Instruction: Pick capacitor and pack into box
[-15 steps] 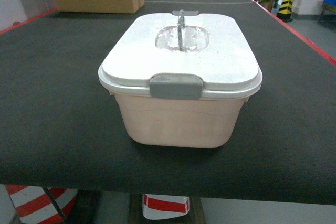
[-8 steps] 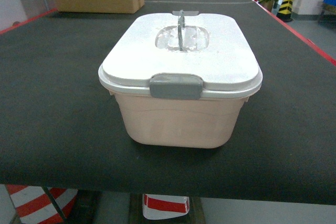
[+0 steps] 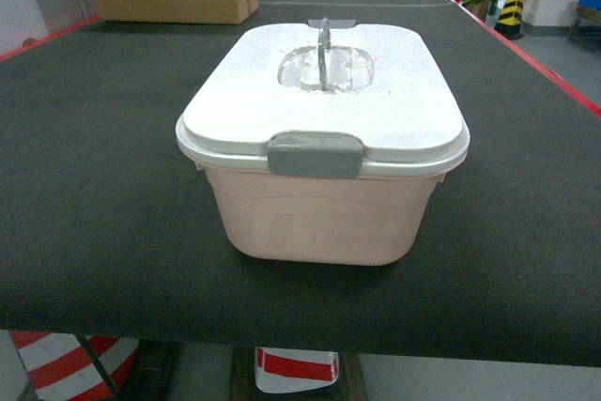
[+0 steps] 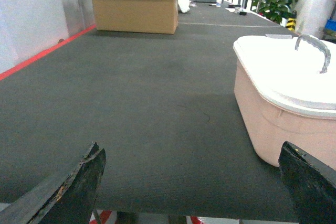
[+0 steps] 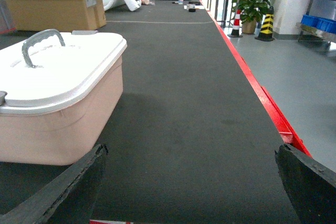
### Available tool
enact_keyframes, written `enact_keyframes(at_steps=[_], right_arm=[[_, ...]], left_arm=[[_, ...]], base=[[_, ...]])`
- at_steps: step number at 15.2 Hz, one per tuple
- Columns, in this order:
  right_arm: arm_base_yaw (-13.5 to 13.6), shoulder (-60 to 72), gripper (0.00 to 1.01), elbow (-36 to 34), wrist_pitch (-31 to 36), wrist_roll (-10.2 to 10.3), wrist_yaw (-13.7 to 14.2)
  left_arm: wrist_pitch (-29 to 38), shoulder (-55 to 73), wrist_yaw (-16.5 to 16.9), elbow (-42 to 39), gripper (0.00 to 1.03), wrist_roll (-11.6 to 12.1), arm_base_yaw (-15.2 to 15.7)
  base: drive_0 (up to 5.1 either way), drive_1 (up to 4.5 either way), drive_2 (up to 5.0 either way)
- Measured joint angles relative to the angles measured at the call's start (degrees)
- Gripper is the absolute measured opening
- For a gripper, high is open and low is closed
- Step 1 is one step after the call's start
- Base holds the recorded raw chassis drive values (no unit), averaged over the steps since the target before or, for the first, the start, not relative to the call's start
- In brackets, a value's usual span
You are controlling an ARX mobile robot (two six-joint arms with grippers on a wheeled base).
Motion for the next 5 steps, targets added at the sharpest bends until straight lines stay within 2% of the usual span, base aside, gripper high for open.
enact_keyframes(at_steps=[5], right_arm=[[0.0,0.0,0.98,0.0,0.0,0.0,0.0]], left_arm=[[0.0,0.0,0.0,0.0,0.98,0.0,0.0]], base=[[0.0,0.00,0.0]])
